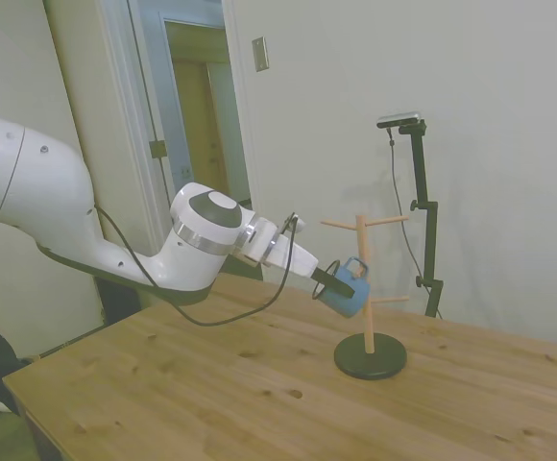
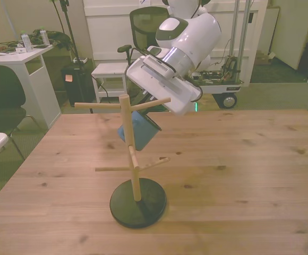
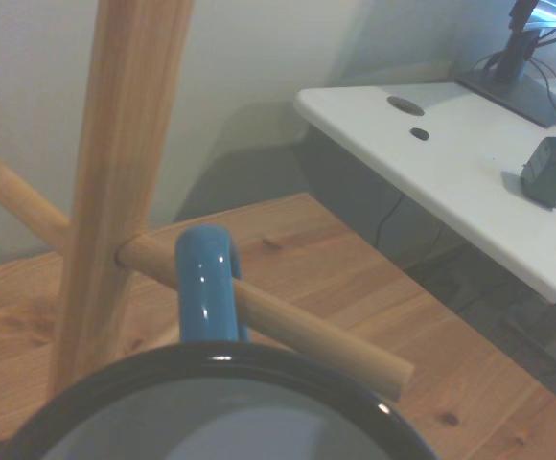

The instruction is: Unload the mug

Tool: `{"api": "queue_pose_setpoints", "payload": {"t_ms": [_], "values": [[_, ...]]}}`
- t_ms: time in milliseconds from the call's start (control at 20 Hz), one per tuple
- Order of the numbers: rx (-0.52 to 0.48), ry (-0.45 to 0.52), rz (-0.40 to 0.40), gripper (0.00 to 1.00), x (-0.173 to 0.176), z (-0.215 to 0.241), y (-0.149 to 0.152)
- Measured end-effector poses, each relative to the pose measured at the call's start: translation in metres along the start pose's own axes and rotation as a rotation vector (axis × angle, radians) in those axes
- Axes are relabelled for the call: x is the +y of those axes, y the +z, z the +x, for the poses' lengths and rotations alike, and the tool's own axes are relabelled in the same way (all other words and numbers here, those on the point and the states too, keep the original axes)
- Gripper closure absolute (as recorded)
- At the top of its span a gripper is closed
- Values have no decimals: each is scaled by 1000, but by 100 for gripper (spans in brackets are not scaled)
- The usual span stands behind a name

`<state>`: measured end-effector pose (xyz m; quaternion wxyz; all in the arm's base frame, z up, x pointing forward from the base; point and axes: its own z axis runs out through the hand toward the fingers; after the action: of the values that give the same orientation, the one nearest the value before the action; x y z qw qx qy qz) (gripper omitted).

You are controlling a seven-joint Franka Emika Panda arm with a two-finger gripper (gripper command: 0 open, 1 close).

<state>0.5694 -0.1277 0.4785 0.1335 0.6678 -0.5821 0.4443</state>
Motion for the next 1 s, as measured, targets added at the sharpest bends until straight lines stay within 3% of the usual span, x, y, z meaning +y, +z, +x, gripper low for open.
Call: {"api": "queue_pose_setpoints", "payload": {"t_ms": [1000], "values": [[-16, 35, 4, 100, 34, 16, -17]]}}
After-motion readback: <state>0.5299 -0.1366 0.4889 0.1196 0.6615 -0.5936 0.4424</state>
